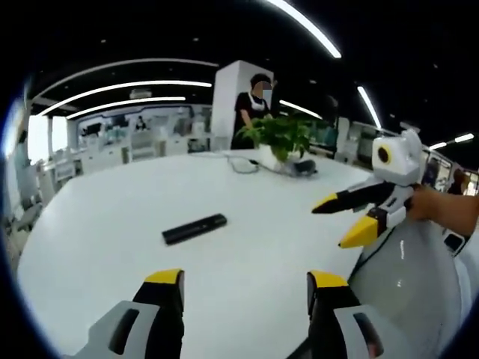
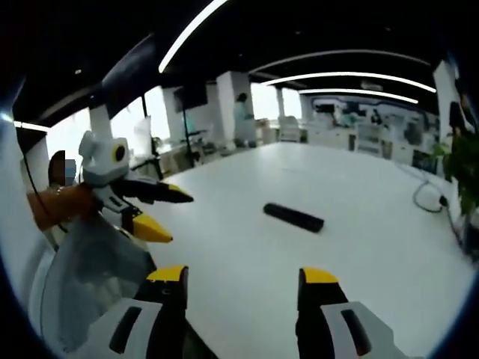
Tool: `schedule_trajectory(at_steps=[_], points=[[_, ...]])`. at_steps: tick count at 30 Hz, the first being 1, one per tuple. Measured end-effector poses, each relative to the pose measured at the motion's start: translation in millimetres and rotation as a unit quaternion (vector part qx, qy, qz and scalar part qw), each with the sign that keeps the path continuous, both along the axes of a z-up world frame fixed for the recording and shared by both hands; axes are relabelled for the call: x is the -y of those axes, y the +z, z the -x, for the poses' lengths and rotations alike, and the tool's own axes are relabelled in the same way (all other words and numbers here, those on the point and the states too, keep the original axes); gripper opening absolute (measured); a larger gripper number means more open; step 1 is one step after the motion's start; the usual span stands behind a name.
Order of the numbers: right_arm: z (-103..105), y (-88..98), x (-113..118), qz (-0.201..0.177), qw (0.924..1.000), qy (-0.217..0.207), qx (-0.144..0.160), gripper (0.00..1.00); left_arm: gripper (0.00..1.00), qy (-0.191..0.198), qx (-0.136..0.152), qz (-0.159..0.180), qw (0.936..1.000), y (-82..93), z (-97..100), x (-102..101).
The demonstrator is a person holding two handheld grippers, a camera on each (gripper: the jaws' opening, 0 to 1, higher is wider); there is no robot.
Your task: Press the specified remote control buttons in sequence, fully releasing each button before pressing the next.
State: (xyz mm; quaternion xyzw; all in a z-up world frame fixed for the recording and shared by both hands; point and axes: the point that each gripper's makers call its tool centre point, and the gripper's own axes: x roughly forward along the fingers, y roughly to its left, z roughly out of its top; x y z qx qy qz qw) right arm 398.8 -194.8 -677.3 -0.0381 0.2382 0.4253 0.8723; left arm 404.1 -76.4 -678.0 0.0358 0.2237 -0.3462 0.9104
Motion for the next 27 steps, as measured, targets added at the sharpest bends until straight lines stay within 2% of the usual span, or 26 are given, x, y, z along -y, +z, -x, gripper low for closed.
schedule_trajectory(at_steps=[3,6,9,14,27], points=[[-1,3.8,1,-0.009,0.9999,-0.006,0.004,0.56,0.68,-0.001,0.006,0.001,1.0,2.7,-0.2,2],[-3,9.0,1,-0.019,0.9997,-0.011,0.012,0.56,0.68,0.021,0.022,0.024,0.9992,13.6,-6.0,2],[-4,10.7,-1,-0.024,0.9995,-0.012,0.016,0.55,0.67,0.022,0.034,0.026,0.9989,16.5,-5.7,3],[0,3.4,-4,-0.004,0.9999,-0.001,0.014,0.54,0.67,0.025,0.028,0.017,0.9991,10.9,-3.6,0],[0,5.2,-3,-0.008,0.9998,-0.009,0.018,0.53,0.67,0.035,0.02,0.013,0.9991,6.2,-2.7,-3]])
